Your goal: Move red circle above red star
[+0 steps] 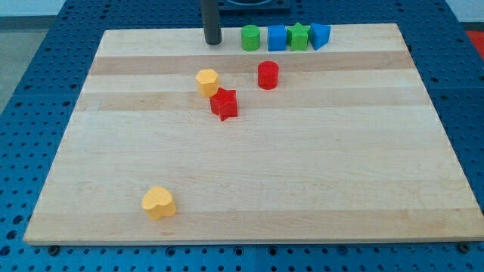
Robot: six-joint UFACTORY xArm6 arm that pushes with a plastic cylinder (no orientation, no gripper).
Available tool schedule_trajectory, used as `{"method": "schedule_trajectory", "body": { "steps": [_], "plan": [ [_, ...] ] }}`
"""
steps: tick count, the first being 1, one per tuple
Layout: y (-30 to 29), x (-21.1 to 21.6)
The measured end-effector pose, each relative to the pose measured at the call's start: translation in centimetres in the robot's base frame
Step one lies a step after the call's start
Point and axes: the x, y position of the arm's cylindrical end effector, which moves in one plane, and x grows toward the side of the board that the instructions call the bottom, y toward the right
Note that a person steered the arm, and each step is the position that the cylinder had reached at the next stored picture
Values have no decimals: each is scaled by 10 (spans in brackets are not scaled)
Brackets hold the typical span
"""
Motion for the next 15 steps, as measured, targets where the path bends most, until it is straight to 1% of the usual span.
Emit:
{"method": "schedule_trajectory", "body": {
  "steps": [2, 4, 5, 6, 7, 8, 9, 10, 13, 14, 15],
  "plan": [
    [31, 0],
    [79, 0],
    [60, 0],
    [16, 29],
    [0, 51],
    [-1, 51],
    [-1, 62],
    [6, 89],
    [85, 89],
    [104, 104],
    [105, 115]
  ]
}}
